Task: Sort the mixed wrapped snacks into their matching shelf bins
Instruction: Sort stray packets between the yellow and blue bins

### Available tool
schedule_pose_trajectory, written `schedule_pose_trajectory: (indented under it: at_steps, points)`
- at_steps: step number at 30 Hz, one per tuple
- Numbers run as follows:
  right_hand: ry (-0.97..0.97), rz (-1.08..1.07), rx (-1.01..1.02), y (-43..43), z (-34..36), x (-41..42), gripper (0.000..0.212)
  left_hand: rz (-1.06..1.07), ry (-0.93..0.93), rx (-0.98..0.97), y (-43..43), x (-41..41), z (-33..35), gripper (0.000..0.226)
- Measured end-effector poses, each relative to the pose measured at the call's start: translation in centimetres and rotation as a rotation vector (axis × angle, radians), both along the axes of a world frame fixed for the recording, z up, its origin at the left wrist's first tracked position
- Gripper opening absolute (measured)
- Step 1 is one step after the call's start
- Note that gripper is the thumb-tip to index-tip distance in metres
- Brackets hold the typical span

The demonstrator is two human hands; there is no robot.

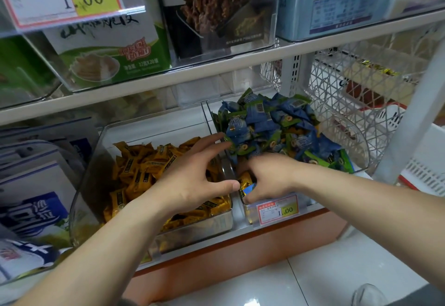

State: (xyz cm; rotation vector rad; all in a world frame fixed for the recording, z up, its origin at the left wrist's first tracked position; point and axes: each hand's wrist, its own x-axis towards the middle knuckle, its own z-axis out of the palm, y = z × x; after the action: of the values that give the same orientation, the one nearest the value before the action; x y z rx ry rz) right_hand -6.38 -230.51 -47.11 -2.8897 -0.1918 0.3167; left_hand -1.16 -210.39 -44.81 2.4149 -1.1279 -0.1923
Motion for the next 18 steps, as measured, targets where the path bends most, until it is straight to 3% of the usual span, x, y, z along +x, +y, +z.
schedule_pose_trajectory:
  at_steps: [6,13,18]
  points:
    - [-0.008,-0.104,0.225,0.1,-0.3,-0.4,0.049,0.006,0.007,-0.012,-0.2,0.0,0.1,0.087]
    - [-0.221,-0.221,0.606,-1.9,2.2,-1.7,0.051,0.066,-0.055,-0.036,-0.6,-0.4,0.6,0.090]
    - [-0.315,-0.256,0.883,-2.6,3.3,-2.0,0.047,0.104,-0.131,-0.236,-2.4,-1.4,0.9,0.088]
